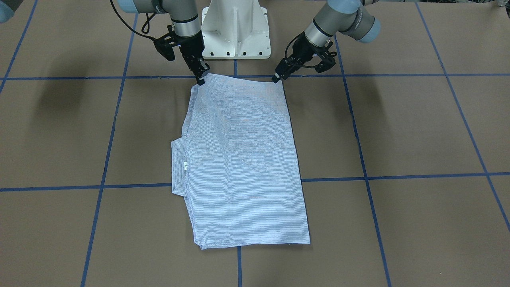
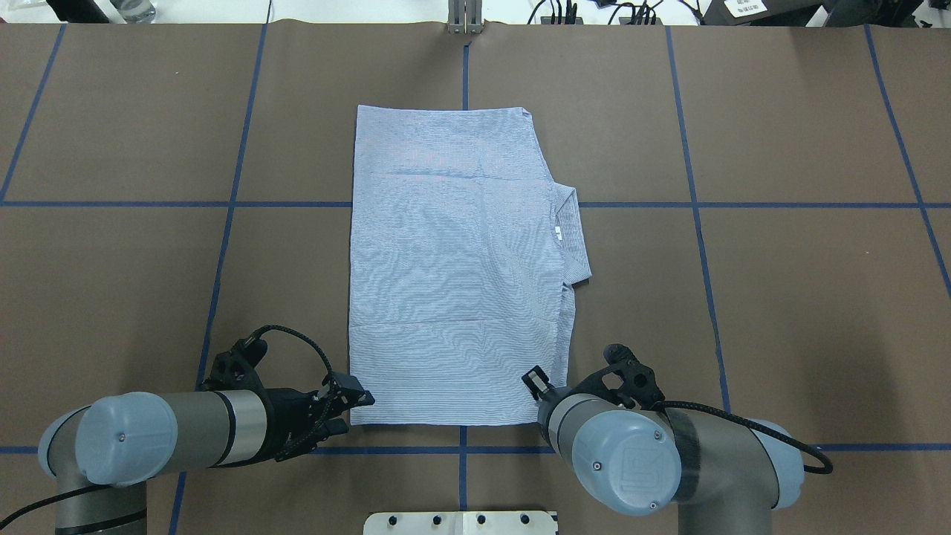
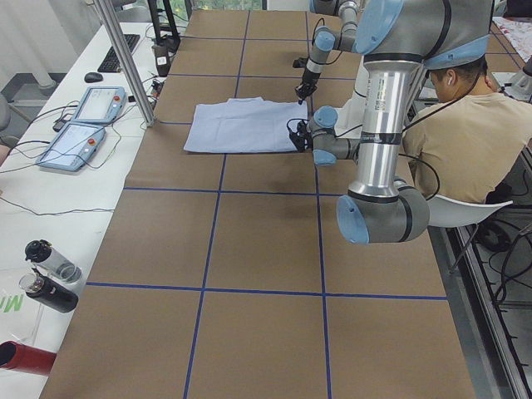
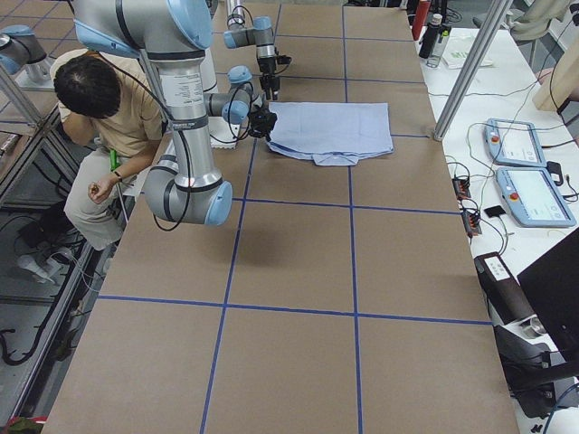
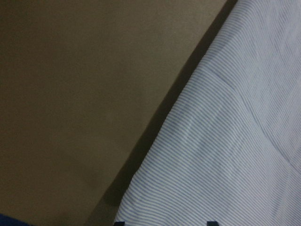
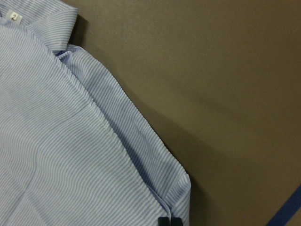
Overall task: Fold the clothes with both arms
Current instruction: 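Grasp both near corners of the folded shirt with left and right grippers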
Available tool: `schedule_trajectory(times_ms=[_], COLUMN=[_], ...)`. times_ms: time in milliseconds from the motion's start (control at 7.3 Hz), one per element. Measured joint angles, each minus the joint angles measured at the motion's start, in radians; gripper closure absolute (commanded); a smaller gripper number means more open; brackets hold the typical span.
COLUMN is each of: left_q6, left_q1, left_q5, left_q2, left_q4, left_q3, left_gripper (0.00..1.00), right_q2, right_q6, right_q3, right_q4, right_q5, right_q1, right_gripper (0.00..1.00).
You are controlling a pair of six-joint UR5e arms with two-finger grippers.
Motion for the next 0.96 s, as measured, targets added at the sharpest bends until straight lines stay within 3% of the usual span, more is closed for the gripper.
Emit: schedule_trajectory(times_ms=[274,548,822,959], left_q6=[-0.001,-0.001,-0.001,-0.001], left_q1=[0.005,0.011,0.011,0.012], left_q5=[0.004,0.005,0.005,0.005], left_q2=[0.001,-0.001,-0.003,-0.003], left_q4=[0.0,0.0,0.0,0.0], left_q3=[0.012,0.028,0.031,0.031], left_gripper=[0.36,0.48,0.99,1.0], right_q2=[0.0,0.0,0.0,0.0], right_q6=[0.0,0.0,0.0,0.0], right_q3=[0.0,0.0,0.0,0.0], right_q4=[0.0,0.0,0.0,0.0], right_q5=[0.0,0.0,0.0,0.0], right_q1=[0.0,0.0,0.0,0.0], right_gripper=[1.0,1.0,1.0,1.0])
